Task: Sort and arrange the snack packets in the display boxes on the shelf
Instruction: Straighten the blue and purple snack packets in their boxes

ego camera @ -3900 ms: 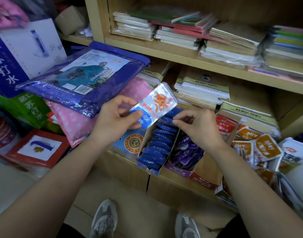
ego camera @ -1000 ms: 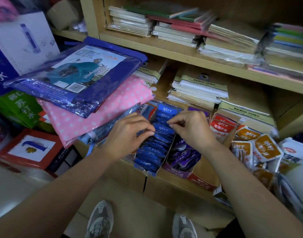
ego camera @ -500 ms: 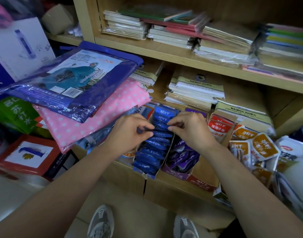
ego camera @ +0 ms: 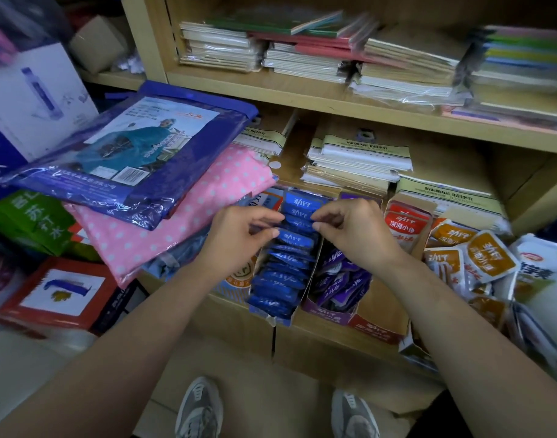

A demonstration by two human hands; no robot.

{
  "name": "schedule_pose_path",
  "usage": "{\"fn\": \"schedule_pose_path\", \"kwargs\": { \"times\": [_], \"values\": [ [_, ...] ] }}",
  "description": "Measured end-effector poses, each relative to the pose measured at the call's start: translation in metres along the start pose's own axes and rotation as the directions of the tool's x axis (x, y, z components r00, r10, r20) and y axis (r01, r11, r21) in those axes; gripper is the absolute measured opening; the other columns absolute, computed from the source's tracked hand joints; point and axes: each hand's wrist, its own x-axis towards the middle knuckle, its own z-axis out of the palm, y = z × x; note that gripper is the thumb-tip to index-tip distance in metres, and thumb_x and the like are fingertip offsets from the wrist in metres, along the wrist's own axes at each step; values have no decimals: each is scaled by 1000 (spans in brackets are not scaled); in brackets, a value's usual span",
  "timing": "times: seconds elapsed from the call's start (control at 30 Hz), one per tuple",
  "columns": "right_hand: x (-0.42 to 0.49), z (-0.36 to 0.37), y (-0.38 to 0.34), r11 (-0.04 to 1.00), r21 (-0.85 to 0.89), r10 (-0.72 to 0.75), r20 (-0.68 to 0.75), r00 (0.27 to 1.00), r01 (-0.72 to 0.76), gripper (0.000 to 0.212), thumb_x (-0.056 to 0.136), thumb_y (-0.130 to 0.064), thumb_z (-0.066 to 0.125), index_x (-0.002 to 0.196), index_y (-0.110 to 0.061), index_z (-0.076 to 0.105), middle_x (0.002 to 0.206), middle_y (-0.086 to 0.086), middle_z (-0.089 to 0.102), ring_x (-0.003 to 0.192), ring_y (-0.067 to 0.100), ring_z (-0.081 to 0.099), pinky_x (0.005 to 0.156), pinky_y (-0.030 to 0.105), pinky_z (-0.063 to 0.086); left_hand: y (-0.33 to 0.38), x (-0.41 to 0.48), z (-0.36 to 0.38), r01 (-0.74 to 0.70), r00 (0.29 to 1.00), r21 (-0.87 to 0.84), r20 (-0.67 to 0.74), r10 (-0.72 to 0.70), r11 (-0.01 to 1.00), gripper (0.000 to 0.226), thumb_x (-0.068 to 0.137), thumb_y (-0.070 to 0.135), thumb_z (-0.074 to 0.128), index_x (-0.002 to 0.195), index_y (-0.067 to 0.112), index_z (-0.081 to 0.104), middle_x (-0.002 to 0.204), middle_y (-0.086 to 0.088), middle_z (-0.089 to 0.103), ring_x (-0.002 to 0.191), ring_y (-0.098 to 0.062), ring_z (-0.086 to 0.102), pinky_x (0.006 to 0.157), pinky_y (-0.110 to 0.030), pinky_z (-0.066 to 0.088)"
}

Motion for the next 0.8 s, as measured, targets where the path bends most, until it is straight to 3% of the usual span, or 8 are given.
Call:
{"fn": "schedule_pose_path", "kwargs": {
  "times": [0.1,0.17,0.27,0.33,0.47,0.57,0.63,0.8],
  "values": [
    [-14,-7,-10,992,128,-6,-47,999,12,18,86,-20,78,103,-17,76,88,-6,68,77,6,64,71,18,54,-1,-7,-14,60,998,-78,39,-57,995,23,82,4,79,95,22,75,89,17,73,82,-1,71,74,-17,56],
    [-29,-9,-22,986,159,-53,21,998,49,25,81,-28,81,104,-20,74,91,-8,65,80,6,63,70,17,53,0,-16,-25,54,998,-122,50,-48,991,19,79,2,81,85,18,72,80,11,72,72,-4,66,67,-20,52],
    [-44,1,-31,993,-62,-91,159,983,102,39,79,-34,82,114,-22,69,100,-11,62,87,5,60,77,22,54,2,-31,-39,44,988,-156,156,-20,987,14,78,1,82,79,12,73,73,-1,71,65,-8,63,64,-22,51],
    [-46,8,-29,988,-106,-102,123,987,115,26,84,-27,79,107,-18,72,96,-8,67,84,6,63,78,31,58,1,-38,-43,15,980,-99,197,5,995,11,76,15,85,84,17,78,77,3,74,70,-9,67,66,-24,53],
    [-41,11,-28,993,-114,-19,-9,1000,18,7,91,-22,73,94,-17,76,80,-10,69,73,0,64,71,25,58,-8,-42,-42,-105,959,126,276,67,987,49,70,61,73,112,36,75,107,21,71,107,-1,60,87,-26,51],
    [-40,14,-28,990,-141,10,-60,998,-19,5,90,-21,74,91,-16,76,76,-11,68,69,-1,63,67,20,56,-12,-41,-37,-145,917,196,395,57,970,65,70,64,73,129,39,64,127,25,61,122,-2,47,103,-33,43],
    [-39,17,-27,990,-136,23,-82,996,-34,4,90,-19,74,89,-16,76,73,-12,66,66,-2,63,64,18,55,-13,-39,-31,-155,898,235,437,38,960,63,74,56,79,132,39,61,128,20,60,119,-5,44,101,-34,43],
    [-38,18,-23,992,-108,50,-92,995,-60,3,90,-19,74,87,-18,75,71,-17,63,64,-6,62,60,8,50,-15,-31,-20,-139,906,288,424,4,947,50,81,54,75,128,49,60,98,10,51,95,-6,50,83,-33,47]
  ]
}}
